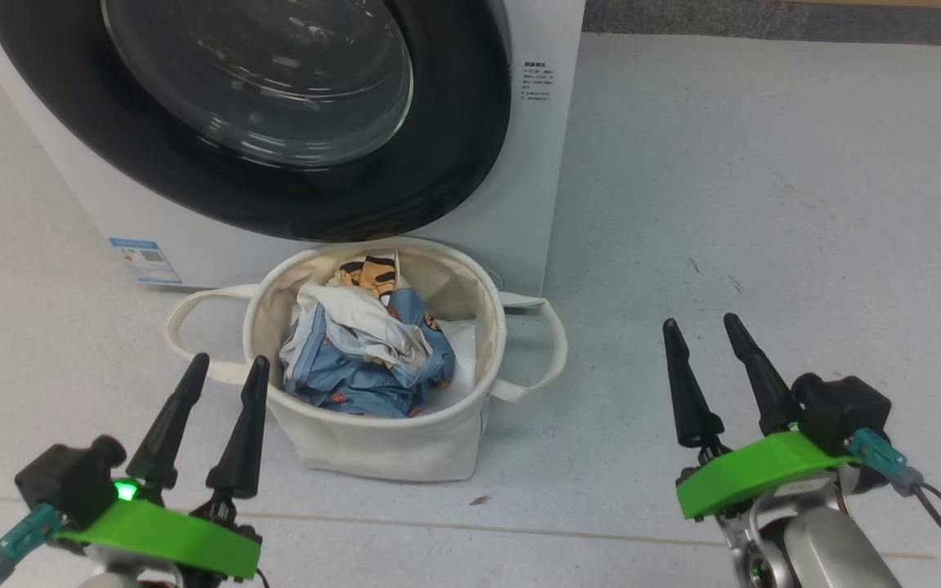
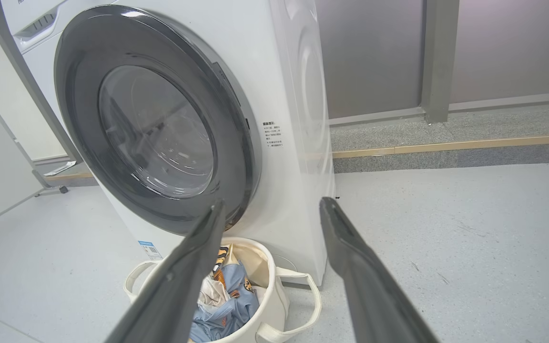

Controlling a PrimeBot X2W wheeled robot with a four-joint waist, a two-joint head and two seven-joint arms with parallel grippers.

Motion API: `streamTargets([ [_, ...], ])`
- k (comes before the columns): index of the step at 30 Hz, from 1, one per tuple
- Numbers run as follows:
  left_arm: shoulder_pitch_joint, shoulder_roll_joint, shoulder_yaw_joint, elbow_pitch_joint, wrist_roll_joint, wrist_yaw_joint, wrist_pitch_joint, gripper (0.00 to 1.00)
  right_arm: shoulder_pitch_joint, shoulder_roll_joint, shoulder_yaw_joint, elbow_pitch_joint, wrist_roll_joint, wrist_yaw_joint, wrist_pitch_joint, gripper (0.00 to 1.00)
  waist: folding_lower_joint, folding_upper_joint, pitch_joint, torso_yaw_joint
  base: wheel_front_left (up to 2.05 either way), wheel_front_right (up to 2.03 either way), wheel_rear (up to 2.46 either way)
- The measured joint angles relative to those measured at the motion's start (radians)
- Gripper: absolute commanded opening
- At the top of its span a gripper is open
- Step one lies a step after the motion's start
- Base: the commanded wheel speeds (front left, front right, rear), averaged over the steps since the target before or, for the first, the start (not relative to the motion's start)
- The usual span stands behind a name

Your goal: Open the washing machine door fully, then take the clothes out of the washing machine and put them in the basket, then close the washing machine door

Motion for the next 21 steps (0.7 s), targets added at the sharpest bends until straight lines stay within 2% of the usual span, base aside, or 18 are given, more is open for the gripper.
streamTargets([
  [18, 0.0, 0.001, -0.008, 0.009, -0.011, 0.005, 0.002, 1.0, 0.0, 0.004, -0.001, 0.0, 0.0, 0.0, 0.002, 1.0, 0.0, 0.0, 0.007, 0.003, 0.0, 0.0, 0.0],
  [19, 0.0, -0.002, -0.01, 0.017, -0.011, 0.004, 0.003, 0.0, 0.0, 0.004, -0.001, 0.008, 0.0, 0.0, 0.002, 0.0, 0.0, 0.0, 0.007, 0.003, 0.0, 0.0, 0.0],
  [21, 0.011, -0.016, -0.021, 0.049, -0.011, 0.004, 0.004, 0.0, 0.011, 0.004, 0.002, 0.04, 0.001, 0.0, 0.002, 0.0, 0.0, 0.0, 0.007, 0.003, 0.0, 0.0, 0.0],
])
